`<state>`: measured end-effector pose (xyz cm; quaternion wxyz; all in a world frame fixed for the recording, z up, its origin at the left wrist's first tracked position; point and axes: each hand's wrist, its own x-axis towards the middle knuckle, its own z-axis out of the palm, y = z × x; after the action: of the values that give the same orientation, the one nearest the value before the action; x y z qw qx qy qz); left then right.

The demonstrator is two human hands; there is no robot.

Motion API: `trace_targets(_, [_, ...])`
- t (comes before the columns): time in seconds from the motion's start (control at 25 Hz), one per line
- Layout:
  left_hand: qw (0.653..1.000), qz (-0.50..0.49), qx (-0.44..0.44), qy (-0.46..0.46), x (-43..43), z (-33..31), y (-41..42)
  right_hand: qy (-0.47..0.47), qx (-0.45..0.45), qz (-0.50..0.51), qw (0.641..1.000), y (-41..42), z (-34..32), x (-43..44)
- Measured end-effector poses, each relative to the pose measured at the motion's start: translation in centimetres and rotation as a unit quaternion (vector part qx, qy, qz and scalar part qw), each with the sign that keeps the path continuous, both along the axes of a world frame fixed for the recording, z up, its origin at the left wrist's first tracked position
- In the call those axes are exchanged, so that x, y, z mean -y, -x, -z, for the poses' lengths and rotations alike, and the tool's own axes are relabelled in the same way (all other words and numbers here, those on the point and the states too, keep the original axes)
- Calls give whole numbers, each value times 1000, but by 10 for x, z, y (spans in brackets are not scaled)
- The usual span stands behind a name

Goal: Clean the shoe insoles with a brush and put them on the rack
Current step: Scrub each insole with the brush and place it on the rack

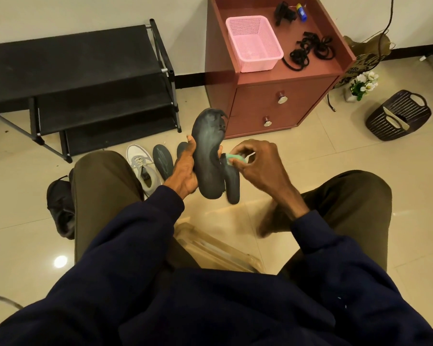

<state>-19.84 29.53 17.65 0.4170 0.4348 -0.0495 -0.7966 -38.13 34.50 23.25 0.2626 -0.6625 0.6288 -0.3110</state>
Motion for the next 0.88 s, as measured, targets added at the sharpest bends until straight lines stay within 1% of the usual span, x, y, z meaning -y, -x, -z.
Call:
trace_targets(0.08, [1000, 1, 21, 10, -1, 1, 2, 2, 11, 94, 996, 13, 8, 4])
trace_targets(0.12, [999, 10, 47, 22, -1, 2, 4, -16, 17, 112, 993, 15, 12, 4])
trace_targets(0.24, [988, 42, 137, 63, -5, 4, 10, -70, 67, 83, 992, 2, 20, -2])
trace_targets(0.32, [976, 76, 181, 89, -10, 4, 14, -67, 107, 56, 990, -12, 20, -4])
trace_targets(0.4, [974, 114, 180, 82, -17, -5, 18, -54, 125, 38, 990, -21, 21, -5])
trace_targets(0.48, [979, 138, 149, 31, -20, -18, 19, -53, 135, 15, 989, -31, 24, -9])
trace_targets(0.52, [982, 142, 126, 22, -20, -20, 19, -42, 120, 4, 992, -36, 27, -12])
trace_targets(0.6, [985, 142, 94, 31, -19, -19, 18, 20, 34, -14, 999, -44, 34, -16])
trace_targets(0.64, [986, 142, 85, 30, -20, -22, 17, 54, -5, -21, 998, -45, 36, -16])
trace_targets(0.72, [987, 139, 82, 27, -21, -22, 16, 91, -63, -10, 994, -35, 38, -9])
trace_targets(0.8, [986, 149, 75, 28, -21, -20, 17, 89, -94, 47, 991, -17, 39, 2])
trace_targets(0.88, [986, 160, 42, 23, -24, -27, 18, 75, -81, 83, 990, -5, 38, 6])
